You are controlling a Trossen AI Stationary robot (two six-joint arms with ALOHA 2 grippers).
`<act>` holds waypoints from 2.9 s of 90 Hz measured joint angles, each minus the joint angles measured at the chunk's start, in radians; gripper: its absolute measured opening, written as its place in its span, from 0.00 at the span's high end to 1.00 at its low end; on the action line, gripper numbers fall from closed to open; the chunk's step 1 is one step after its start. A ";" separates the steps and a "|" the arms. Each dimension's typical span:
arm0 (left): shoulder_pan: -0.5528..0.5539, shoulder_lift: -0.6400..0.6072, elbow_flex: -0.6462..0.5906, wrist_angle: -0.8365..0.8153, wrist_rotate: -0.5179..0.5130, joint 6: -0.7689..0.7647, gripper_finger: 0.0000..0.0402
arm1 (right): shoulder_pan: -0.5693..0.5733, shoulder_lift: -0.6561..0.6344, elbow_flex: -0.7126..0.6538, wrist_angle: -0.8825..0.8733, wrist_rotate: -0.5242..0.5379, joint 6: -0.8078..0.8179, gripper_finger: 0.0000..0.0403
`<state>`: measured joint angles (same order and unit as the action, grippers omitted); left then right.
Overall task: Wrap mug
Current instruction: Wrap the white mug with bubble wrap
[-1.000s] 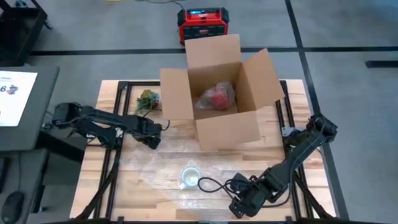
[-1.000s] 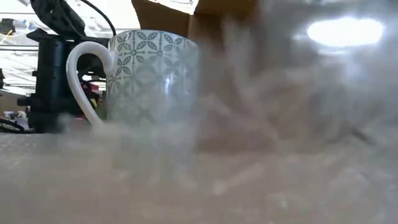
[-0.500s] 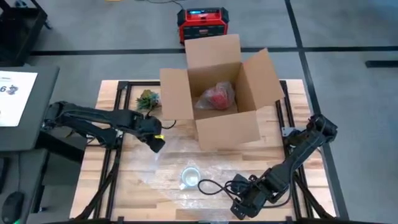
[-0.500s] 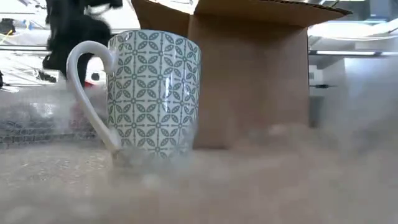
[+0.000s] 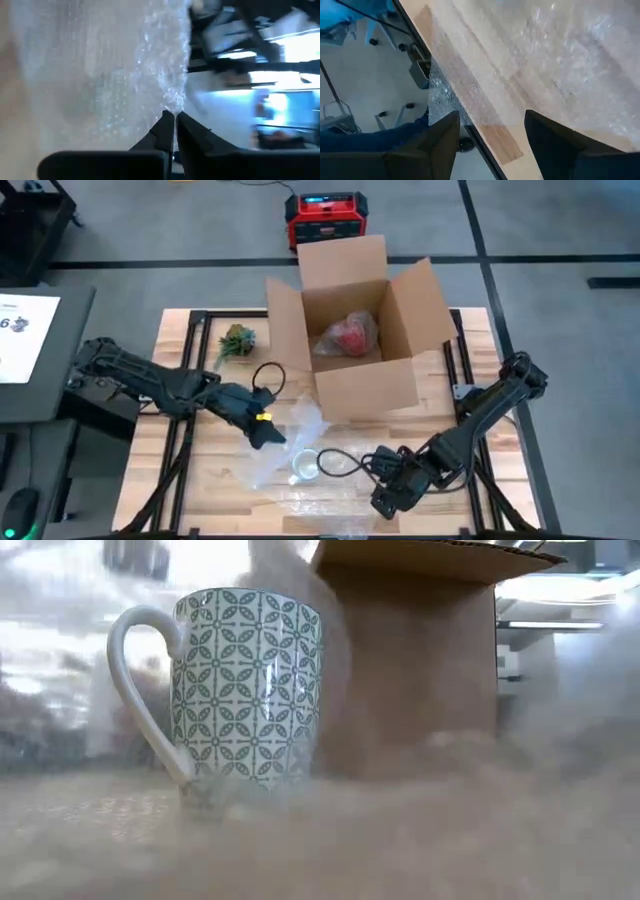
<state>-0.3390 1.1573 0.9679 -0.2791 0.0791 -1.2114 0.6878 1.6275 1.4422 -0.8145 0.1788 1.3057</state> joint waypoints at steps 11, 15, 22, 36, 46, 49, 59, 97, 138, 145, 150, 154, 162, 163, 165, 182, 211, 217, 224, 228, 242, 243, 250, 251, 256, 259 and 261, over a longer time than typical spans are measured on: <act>-0.041 0.028 0.001 0.128 -0.025 -0.047 1.00 | -0.019 -0.055 0.000 0.000 0.066 -0.055 0.47; -0.050 0.043 0.001 0.163 -0.035 -0.056 1.00 | -0.028 -0.072 0.000 0.002 0.087 -0.078 0.47; -0.065 0.075 0.001 0.208 -0.052 -0.069 1.00 | -0.051 -0.097 0.000 0.003 0.105 -0.124 0.47; -0.068 0.158 0.001 0.303 -0.071 -0.080 1.00 | -0.105 -0.120 0.000 0.009 0.109 -0.196 0.47; -0.053 0.228 0.000 0.410 -0.089 -0.080 1.00 | -0.137 -0.120 0.000 0.007 0.109 -0.215 0.47; -0.052 0.249 0.000 0.450 -0.090 -0.081 1.00 | -0.144 -0.120 0.000 0.007 0.109 -0.211 0.47; -0.052 0.322 0.001 0.612 -0.093 -0.080 1.00 | -0.159 -0.123 0.000 0.007 0.109 -0.203 0.47; -0.051 0.518 0.001 0.919 -0.083 -0.117 0.82 | -0.145 -0.242 0.000 0.004 0.109 -0.204 0.47; -0.012 0.508 0.055 1.025 0.100 -0.076 0.52 | -0.126 -0.219 0.000 0.007 0.079 -0.207 0.47; -0.017 0.484 0.115 0.916 0.154 -0.042 0.53 | -0.116 -0.202 0.000 0.015 0.061 -0.207 0.47; -0.026 0.462 0.171 0.757 0.191 -0.009 0.55 | -0.103 -0.188 0.000 0.017 0.054 -0.207 0.47; -0.034 0.444 0.217 0.594 0.215 0.022 0.56 | -0.095 -0.170 0.000 0.023 0.050 -0.207 0.47; -0.059 0.418 0.313 0.231 0.232 0.085 0.57 | -0.085 -0.128 0.000 0.057 0.039 -0.207 0.47; -0.063 0.415 0.324 0.187 0.232 0.090 0.57 | -0.083 -0.122 0.000 0.061 0.037 -0.207 0.47; -0.070 0.410 0.347 0.099 0.230 0.099 0.57 | -0.080 -0.110 0.000 0.070 0.031 -0.208 0.47; -0.150 0.405 0.433 -0.413 0.173 0.101 0.57 | -0.079 0.030 0.000 0.175 -0.003 -0.234 0.47; -0.250 0.414 0.346 -0.504 -0.144 0.060 0.57 | -0.118 0.287 0.000 0.228 -0.028 -0.174 0.47; -0.251 0.416 0.291 -0.419 -0.162 0.062 0.57 | -0.127 0.343 0.000 0.228 -0.053 -0.169 0.47; -0.247 0.416 0.237 -0.346 -0.187 0.057 0.57 | -0.134 0.411 0.000 0.227 -0.109 -0.165 0.47; -0.242 0.416 0.217 -0.326 -0.190 0.043 0.57 | -0.137 0.443 0.000 0.222 -0.126 -0.156 0.48; -0.239 0.415 0.210 -0.286 -0.196 0.031 0.57 | -0.141 0.495 0.006 0.202 -0.144 -0.131 0.53; -0.239 0.415 0.210 -0.285 -0.196 0.031 0.57 | -0.142 0.497 0.006 0.198 -0.144 -0.131 0.53; -0.241 0.415 0.210 -0.284 -0.196 0.029 0.57 | -0.148 0.501 0.007 0.165 -0.145 -0.160 0.55; -0.242 0.415 0.210 -0.284 -0.196 0.029 0.57 | -0.149 0.501 0.007 0.160 -0.145 -0.168 0.56; -0.245 0.414 0.210 -0.286 -0.196 0.025 0.57 | -0.157 0.501 0.007 0.124 -0.149 -0.214 0.58; -0.245 0.413 0.210 -0.288 -0.196 0.020 0.57 | -0.165 0.501 0.007 0.098 -0.155 -0.246 0.58; -0.245 0.413 0.210 -0.289 -0.196 0.018 0.57 | -0.169 0.497 0.007 0.081 -0.159 -0.267 0.59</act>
<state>-0.5842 1.5707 1.1778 -0.5681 -0.1172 -1.1937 0.5186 2.1246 1.4490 -0.7333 0.0195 1.0390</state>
